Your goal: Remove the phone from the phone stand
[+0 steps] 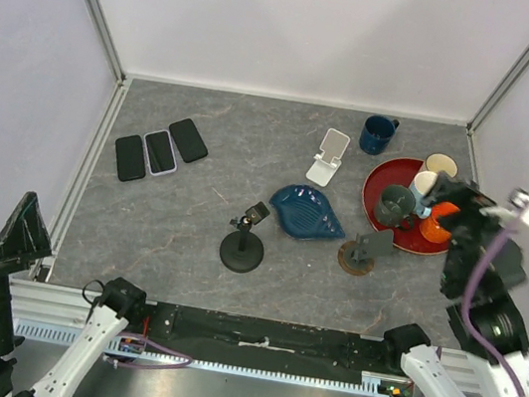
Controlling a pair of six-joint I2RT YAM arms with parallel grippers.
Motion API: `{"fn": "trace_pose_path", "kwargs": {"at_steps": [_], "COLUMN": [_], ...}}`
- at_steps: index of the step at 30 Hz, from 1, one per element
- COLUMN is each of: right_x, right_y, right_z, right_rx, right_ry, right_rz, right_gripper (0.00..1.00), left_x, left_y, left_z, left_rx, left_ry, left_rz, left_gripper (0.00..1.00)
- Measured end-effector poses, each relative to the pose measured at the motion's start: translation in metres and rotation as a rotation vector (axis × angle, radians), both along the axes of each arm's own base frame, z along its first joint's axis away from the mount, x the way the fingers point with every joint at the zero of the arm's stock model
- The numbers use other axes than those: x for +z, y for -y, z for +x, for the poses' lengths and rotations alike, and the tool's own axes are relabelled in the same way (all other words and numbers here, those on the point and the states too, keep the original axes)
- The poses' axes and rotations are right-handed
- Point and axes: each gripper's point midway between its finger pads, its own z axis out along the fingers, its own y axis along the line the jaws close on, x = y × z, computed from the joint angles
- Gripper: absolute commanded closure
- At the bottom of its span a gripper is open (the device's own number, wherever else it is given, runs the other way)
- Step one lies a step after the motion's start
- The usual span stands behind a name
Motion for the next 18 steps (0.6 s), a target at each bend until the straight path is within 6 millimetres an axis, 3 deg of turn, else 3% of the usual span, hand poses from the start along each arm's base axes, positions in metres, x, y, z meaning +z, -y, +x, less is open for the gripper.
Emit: {"fn": "trace_pose_path", "kwargs": {"at_steps": [4,8,18], "right_x": [0.033,0.035,0.012], "right_y": [0.036,0.062,0.08], "right_z": [-0.049,-0.081,-0.094], "right_rx": [-0.088,-0.171,-0.256], "right_ry": [0.155,0.216,0.2], "right_rz": [0.018,0.004,-0.043], "right_gripper": [0.02,0.02,0.02], "left_x": [0.002,-0.001,-0.003], "left_y": [-0.01,-0.009,-0.004], "left_z": [-0.005,0.006,0.018], "left_rx": [0.054,0.079,0.079], "left_ry": [0.043,0.038,0.053], "left_rz": [-0.009,0.006,0.006], "left_gripper": [0.0,0.0,0.0]}}
